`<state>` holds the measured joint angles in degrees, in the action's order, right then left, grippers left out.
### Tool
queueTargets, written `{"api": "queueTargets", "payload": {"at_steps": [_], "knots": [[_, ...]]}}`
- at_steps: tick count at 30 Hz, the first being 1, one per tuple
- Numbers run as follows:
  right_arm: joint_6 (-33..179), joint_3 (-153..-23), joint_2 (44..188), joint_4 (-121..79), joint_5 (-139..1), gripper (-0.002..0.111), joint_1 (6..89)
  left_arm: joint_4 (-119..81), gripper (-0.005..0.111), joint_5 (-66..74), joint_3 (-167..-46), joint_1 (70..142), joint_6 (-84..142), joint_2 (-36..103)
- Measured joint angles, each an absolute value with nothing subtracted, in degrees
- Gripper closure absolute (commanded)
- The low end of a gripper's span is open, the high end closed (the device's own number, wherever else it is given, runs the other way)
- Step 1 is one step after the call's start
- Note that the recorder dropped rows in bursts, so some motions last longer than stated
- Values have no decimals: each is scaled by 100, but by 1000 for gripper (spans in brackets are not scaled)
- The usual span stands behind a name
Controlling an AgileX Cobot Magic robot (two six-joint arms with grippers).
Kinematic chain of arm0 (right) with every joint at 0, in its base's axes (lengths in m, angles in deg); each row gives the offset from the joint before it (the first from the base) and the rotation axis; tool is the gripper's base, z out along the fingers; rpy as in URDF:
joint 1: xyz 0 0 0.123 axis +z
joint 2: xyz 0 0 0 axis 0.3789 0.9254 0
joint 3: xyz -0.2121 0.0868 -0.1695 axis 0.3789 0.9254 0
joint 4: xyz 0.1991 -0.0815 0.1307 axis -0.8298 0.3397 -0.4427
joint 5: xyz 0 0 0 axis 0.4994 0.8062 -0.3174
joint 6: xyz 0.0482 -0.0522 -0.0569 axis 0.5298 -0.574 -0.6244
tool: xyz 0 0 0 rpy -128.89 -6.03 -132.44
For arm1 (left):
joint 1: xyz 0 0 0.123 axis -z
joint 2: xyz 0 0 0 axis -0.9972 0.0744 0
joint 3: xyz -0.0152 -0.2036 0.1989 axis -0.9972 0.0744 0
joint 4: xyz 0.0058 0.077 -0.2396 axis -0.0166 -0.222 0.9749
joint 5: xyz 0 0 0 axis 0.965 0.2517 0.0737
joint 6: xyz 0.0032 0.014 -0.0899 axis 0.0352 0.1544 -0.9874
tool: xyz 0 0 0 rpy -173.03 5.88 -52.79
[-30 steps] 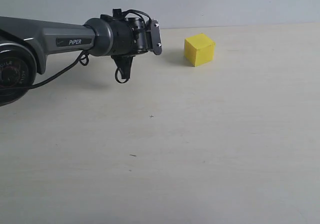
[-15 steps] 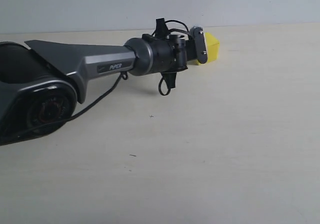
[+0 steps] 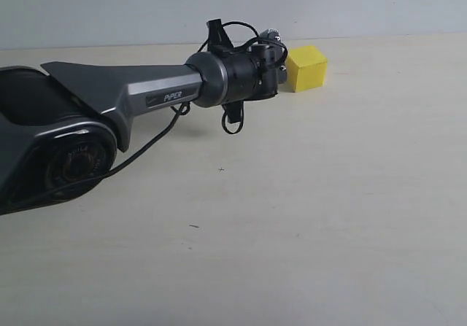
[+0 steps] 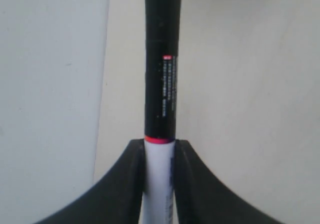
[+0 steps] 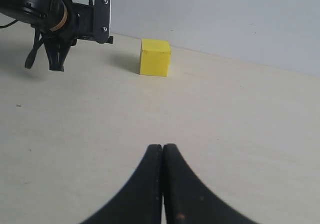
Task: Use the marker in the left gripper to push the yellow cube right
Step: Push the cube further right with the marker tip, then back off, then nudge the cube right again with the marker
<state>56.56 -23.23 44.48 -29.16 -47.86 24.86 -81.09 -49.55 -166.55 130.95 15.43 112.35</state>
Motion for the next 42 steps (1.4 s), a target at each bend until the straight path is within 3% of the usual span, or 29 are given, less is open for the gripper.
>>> {"api": "queueTargets", "payload": {"at_steps": [15,21,42], "knots": [[5656,-2323,4448,-2916,-4786,108,2486,-6858,107,-5724,-17107,13904,496,11235],[5656,-2323,4448,-2916,-4786,108,2486,-6187,107,-6020,-18099,13854,350,11235],[5656,-2323,4448,-2916,-4786,108,2486,-6729,107,-6174,-18048,13648,1643,11524]]}}
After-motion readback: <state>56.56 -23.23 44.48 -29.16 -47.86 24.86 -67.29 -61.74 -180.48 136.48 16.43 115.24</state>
